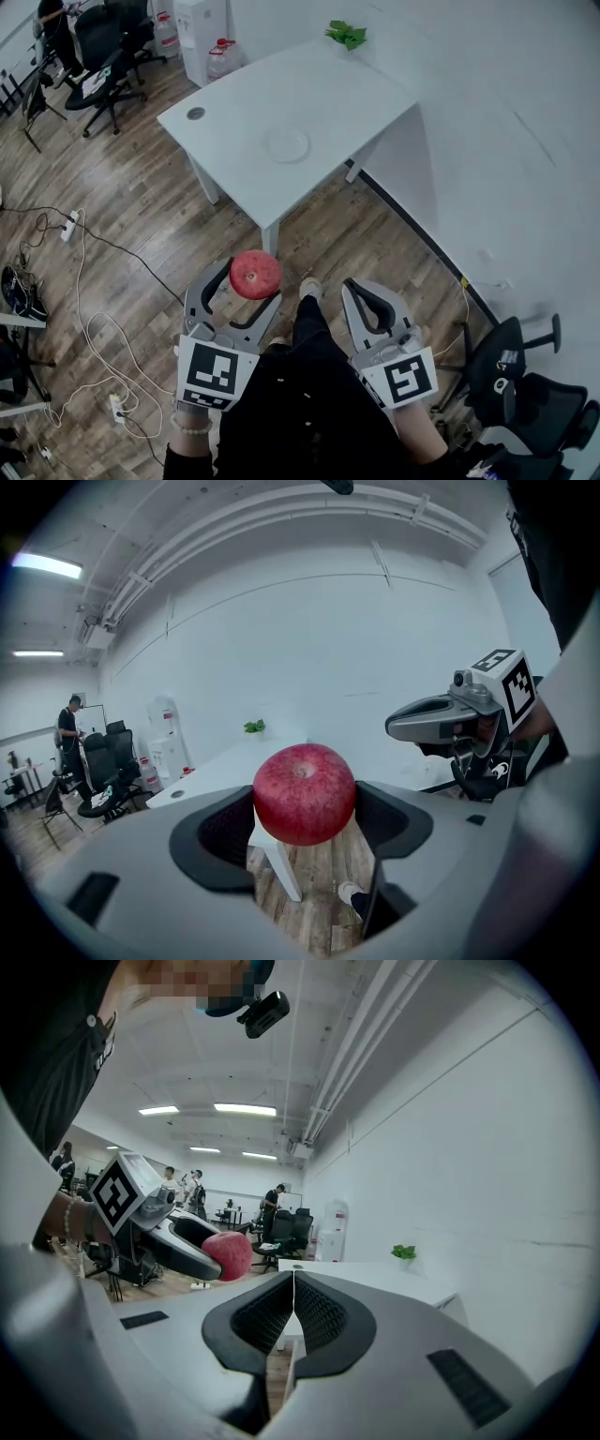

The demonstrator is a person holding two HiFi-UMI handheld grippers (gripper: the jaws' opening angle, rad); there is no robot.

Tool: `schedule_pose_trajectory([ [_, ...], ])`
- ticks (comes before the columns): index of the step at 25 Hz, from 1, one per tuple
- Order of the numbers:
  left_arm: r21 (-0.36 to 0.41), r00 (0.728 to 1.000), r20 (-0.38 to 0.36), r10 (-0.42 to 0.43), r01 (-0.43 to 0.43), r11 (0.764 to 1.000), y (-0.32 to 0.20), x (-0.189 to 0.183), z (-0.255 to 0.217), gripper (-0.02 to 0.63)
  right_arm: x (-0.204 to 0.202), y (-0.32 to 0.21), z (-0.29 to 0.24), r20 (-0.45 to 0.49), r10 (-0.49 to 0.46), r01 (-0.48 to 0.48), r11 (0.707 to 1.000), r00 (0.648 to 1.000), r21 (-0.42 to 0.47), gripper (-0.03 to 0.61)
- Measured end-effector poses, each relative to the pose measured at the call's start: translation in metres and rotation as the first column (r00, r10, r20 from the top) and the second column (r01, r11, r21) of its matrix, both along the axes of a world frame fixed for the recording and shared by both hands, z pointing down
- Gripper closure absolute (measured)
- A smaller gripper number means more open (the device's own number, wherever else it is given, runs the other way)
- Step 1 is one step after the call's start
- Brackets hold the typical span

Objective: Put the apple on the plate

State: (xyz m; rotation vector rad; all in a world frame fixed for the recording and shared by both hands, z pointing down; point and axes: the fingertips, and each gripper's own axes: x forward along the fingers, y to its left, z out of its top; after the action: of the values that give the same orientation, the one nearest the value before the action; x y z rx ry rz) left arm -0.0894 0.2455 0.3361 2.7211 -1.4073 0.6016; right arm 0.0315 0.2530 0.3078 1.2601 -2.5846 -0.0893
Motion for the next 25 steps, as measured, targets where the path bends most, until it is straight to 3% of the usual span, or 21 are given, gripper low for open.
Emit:
schedule_pose_trajectory([
  [25,0.008,1.0,0.012,-0.009,0.009,1.0,-0.069,0.034,-0.003,0.265,0.02,-0.079,0.001,0.026,-0.045,0.045,0.999,0.999,0.01,0.537],
])
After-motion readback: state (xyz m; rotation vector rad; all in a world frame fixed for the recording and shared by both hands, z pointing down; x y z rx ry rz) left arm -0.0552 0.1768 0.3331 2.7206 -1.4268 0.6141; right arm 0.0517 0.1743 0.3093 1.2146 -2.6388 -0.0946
